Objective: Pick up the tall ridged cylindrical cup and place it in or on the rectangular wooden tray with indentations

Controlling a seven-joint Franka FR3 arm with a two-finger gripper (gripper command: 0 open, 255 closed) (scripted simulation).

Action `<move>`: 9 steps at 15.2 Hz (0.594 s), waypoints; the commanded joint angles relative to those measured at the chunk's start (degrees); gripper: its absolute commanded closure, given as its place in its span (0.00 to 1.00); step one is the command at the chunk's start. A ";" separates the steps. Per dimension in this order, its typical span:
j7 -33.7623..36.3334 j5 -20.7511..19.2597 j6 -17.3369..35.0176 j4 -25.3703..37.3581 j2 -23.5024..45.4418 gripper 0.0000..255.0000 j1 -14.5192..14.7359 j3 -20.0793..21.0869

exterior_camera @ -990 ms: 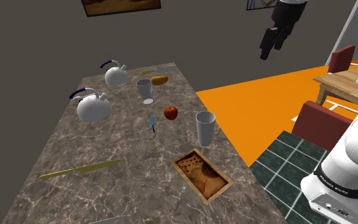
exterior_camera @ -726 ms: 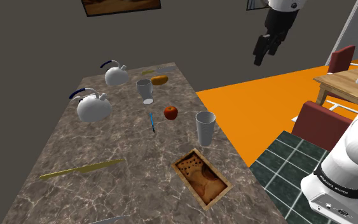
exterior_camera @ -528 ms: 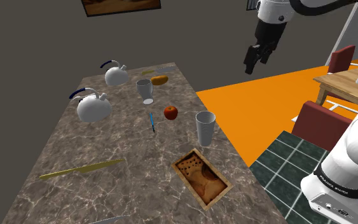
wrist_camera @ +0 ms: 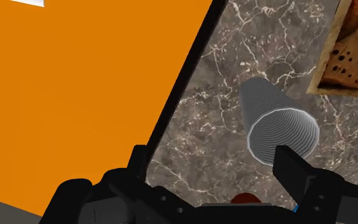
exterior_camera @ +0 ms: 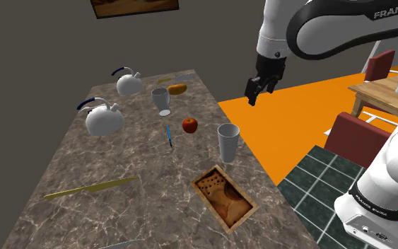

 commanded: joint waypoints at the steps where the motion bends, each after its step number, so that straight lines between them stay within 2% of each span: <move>1: 3.25 0.38 2.85 0.07 3.02 0.00 0.16 2.59; 5: 9.34 -0.03 7.95 1.06 9.52 0.00 -0.12 7.36; 9: 16.21 -2.26 12.54 3.37 17.15 0.00 -1.06 12.25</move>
